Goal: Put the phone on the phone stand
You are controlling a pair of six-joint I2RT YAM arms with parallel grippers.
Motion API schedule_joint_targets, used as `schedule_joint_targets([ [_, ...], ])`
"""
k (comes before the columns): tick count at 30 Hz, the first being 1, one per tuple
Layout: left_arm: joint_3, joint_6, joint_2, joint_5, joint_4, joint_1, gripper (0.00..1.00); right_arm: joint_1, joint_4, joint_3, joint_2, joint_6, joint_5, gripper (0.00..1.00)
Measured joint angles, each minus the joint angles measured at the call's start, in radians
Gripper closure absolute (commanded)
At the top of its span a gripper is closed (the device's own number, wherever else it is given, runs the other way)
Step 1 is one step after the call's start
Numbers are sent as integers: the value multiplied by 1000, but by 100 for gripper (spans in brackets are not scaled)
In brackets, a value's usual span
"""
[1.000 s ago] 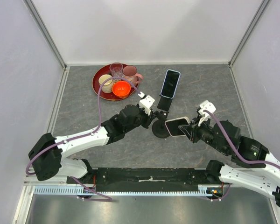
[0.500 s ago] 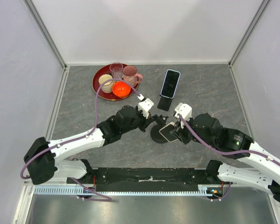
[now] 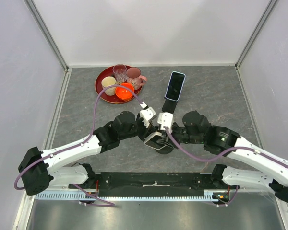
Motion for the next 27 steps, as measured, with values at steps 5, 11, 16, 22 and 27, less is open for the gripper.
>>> schedule_joint_targets([
  [5, -13, 23, -13, 20, 4, 0, 98, 0, 48, 3, 110, -89, -37, 100],
  [11, -13, 54, -15, 55, 1, 0, 98, -6, 48, 4, 153, -181, -57, 100],
  [16, -13, 67, -15, 67, -1, 4, 98, -31, 40, 22, 174, -229, -102, 100],
  [22, -13, 81, -15, 76, -5, 7, 98, -66, 9, 66, 220, -288, -186, 100],
  [27, -13, 95, -17, 94, -9, 19, 98, -100, -51, 132, 282, -352, -252, 100],
])
